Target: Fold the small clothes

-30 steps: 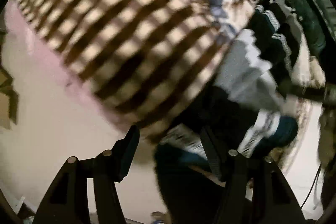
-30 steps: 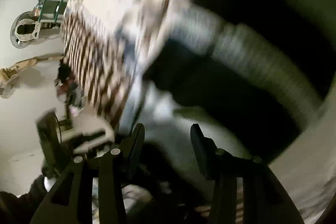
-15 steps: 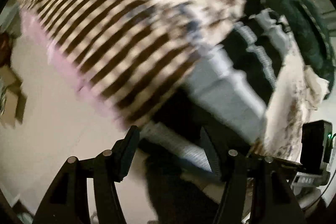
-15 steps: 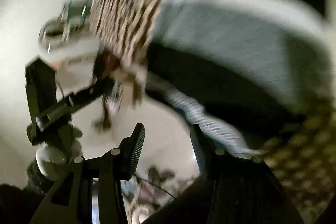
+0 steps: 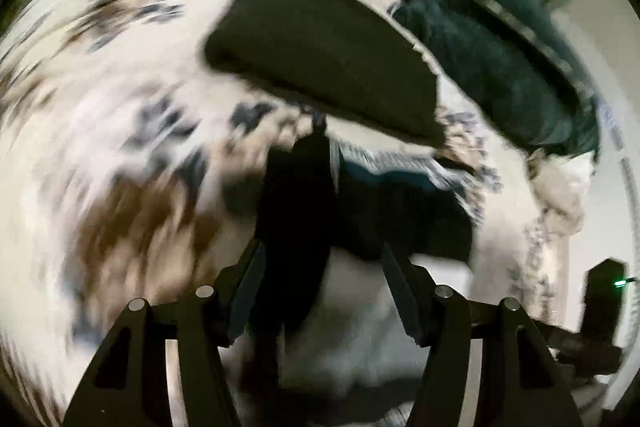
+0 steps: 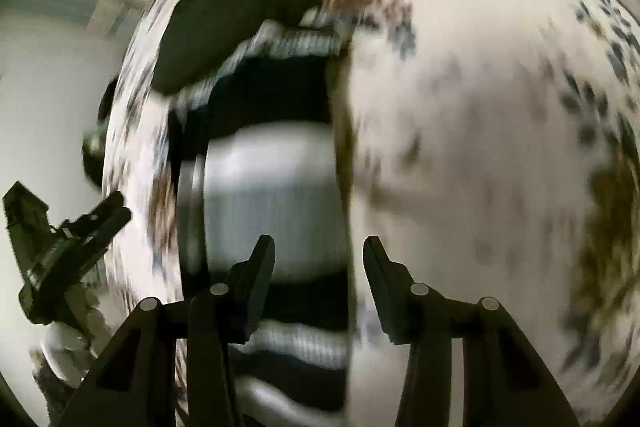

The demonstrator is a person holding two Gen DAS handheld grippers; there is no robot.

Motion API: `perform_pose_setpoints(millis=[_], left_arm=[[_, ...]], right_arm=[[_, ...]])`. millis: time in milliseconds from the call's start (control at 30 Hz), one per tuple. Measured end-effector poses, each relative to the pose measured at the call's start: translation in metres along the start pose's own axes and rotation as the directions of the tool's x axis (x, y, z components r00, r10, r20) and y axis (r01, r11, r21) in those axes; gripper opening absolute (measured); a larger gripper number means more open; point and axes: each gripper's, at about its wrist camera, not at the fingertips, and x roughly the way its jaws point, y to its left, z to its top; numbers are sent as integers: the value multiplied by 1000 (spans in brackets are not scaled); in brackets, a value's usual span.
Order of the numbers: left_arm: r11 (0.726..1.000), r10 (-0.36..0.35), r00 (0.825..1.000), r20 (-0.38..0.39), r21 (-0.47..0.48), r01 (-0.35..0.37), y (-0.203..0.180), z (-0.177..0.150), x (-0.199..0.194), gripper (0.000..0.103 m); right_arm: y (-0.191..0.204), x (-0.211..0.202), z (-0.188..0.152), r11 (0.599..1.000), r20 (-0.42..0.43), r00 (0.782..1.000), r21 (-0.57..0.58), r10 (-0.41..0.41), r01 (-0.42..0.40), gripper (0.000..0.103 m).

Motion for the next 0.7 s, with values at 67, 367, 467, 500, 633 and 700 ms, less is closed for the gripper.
perform_pose_setpoints(millis=[67,367,467,500,633,700], left_arm=[[1000,20,998,-60,25,-19,4,25,39,52],[994,-69,997,-39,79,72,48,39,45,6],[996,-69,994,-81,50,73,64,46,60,6],[996,-71,993,-89,51,76,64,49,63,6],[990,-142,985,-93,-18,141,66,53,54,12],[980,-195,977,-90,-71,189,71,54,47,23]], right_arm=[[3,20,34,998,37,999,58,8,-10,62],[6,83,76,966,66,995,245,71,-85,10],[-3,80,79,963,85,996,269,-16,-8,3],[-7,79,80,961,76,997,277,-31,8,3],[5,82,90,972,48,999,233,-26,14,4],[9,76,96,975,52,998,221,-38,26,24]])
